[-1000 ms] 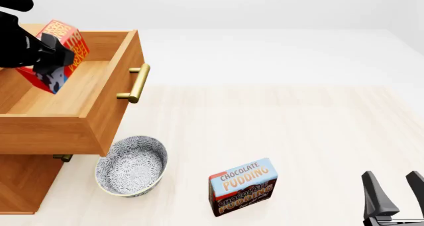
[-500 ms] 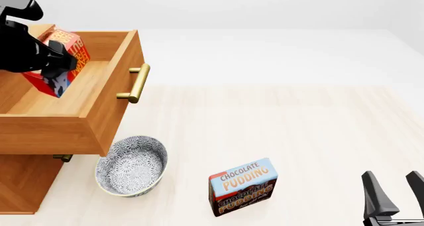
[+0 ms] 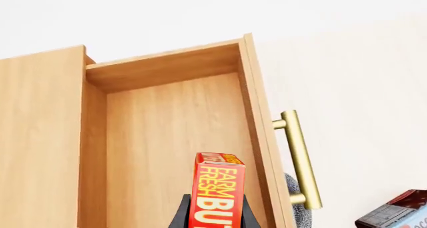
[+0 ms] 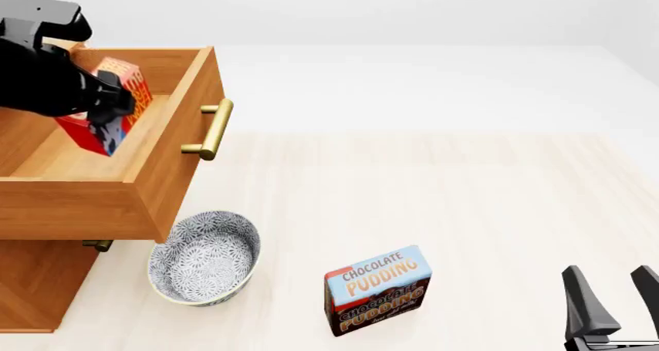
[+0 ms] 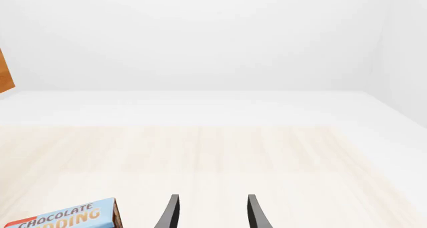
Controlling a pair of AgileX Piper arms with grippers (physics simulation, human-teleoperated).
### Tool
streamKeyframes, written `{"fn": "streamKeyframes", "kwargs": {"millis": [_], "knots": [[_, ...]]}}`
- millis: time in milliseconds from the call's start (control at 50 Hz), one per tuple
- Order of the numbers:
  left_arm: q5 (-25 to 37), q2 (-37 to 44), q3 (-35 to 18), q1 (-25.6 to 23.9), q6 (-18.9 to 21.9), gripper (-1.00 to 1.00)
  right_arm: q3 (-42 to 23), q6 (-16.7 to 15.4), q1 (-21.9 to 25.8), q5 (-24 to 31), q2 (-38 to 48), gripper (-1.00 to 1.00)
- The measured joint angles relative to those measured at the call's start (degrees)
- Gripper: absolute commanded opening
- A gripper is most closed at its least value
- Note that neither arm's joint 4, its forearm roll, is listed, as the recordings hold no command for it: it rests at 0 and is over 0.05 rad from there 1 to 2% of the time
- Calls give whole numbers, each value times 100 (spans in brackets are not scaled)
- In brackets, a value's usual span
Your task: Put the butter at the back in the top drawer of the cabinet and close it.
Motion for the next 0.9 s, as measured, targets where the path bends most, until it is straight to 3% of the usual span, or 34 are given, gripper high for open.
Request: {"fn": "streamKeyframes", "kwargs": {"millis": [900], "knots": [[-121, 172, 167, 343, -50, -100, 0, 0, 0, 0, 0, 100]]}}
